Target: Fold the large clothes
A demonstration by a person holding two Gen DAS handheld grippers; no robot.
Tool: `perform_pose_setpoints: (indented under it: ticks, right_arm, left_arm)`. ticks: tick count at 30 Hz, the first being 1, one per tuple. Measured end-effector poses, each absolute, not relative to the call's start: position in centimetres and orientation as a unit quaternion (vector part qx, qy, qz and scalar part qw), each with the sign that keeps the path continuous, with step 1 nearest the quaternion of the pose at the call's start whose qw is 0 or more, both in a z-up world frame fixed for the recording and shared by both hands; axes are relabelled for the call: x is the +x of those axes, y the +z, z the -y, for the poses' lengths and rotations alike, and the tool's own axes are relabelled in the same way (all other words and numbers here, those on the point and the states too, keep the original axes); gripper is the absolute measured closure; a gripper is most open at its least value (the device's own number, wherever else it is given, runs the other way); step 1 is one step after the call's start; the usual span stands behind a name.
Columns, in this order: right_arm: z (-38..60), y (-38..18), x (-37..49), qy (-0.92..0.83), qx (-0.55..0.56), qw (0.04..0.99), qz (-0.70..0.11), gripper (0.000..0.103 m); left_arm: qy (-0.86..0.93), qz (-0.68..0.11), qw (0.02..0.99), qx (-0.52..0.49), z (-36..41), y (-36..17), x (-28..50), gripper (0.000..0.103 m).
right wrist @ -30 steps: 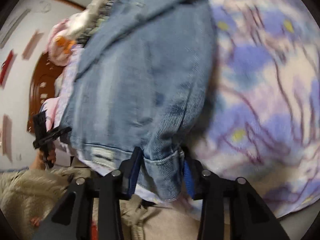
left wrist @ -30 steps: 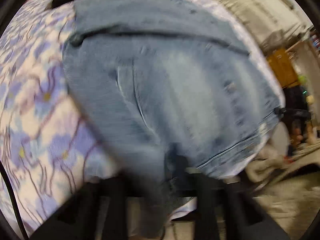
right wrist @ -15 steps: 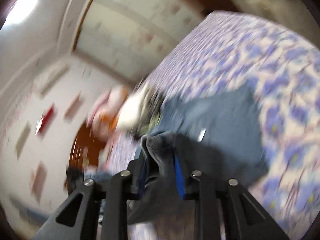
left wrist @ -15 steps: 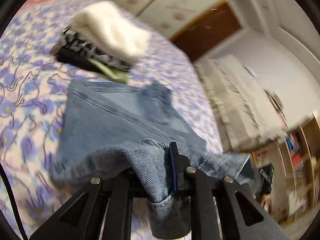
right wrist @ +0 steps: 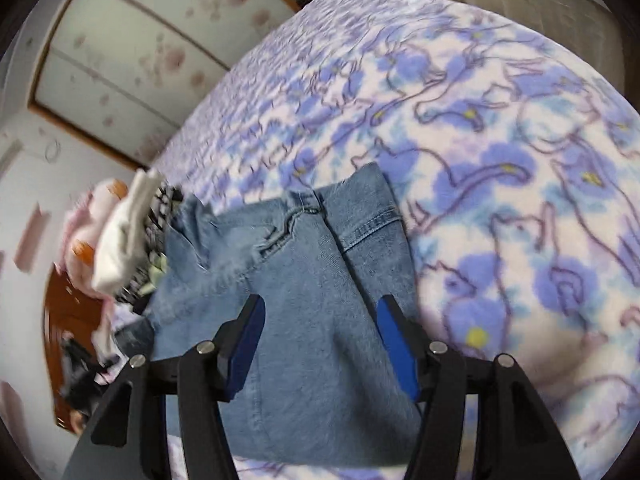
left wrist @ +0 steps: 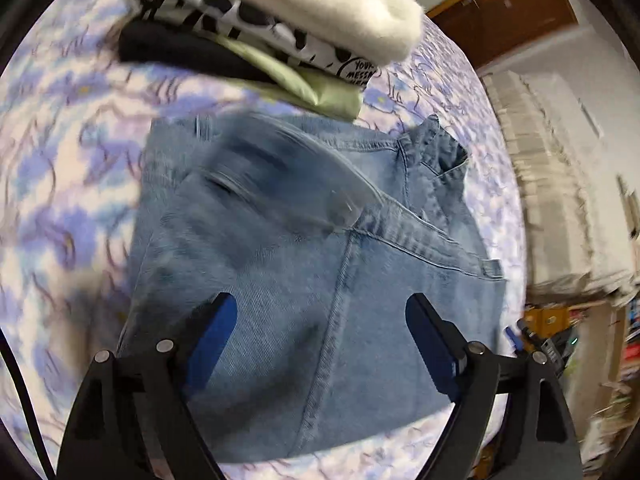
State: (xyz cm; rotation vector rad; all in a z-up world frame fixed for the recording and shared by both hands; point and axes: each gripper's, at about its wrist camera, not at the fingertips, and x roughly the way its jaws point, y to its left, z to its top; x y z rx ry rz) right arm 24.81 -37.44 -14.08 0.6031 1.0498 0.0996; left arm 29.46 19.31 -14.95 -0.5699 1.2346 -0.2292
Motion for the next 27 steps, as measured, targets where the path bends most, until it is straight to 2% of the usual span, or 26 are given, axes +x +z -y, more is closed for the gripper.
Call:
perform_pose_setpoints:
  ticks: [8, 14, 17, 19, 21, 23, 24, 25, 27]
  right_arm:
    - [34.1, -15.3, 28.6, 0.068, 0.202, 0.831, -0.513, 0.044]
    - [32.8, -15.9, 30.7, 0.084, 0.168, 0.84, -0.509, 0.043]
    - [32.2, -16.2, 31.3, 0.095, 0.159, 0.838, -0.512, 0.043]
    - [32.0, -16.5, 31.6, 0.099, 0.155, 0.837, -0.515, 0.045]
    - [31.6, -16.8, 31.8, 0.095, 0.147, 0.838, -0.517, 0.046]
    - [31.2, -17.0, 31.7, 0.087, 0.131, 0.842, -0.517, 0.054]
    - [31.1, -17.1, 31.7, 0.078, 0.117, 0.844, -0.518, 0.066]
    - [31.1, -17.1, 31.5, 0.074, 0.11, 0.846, -0.516, 0.076]
    - [31.3, -17.0, 31.2, 0.074, 0.109, 0.848, -0.513, 0.088]
  left_arm:
    - [-0.08, -0.571, 0.808, -0.119, -19.3, -14.3, 31.3, 0.018]
    - [-0.061, -0.577, 0.809, -0.095, -21.5, -16.8, 32.6, 0.019]
    - [-0.062, -0.573, 0.81, -0.108, -22.4, -17.6, 33.4, 0.029]
    - [-0.06, -0.568, 0.813, -0.113, -22.8, -17.9, 33.7, 0.043]
    - [-0.053, -0.566, 0.815, -0.11, -23.1, -18.1, 33.8, 0.048]
    - [-0.041, -0.561, 0.822, -0.094, -23.0, -18.1, 33.4, 0.061]
    - [-0.032, -0.557, 0.826, -0.077, -22.9, -17.9, 33.1, 0.069]
    - [-0.029, -0.552, 0.83, -0.07, -22.7, -17.7, 32.9, 0.071]
    - [-0.027, -0.544, 0.837, -0.052, -22.5, -17.2, 32.2, 0.071]
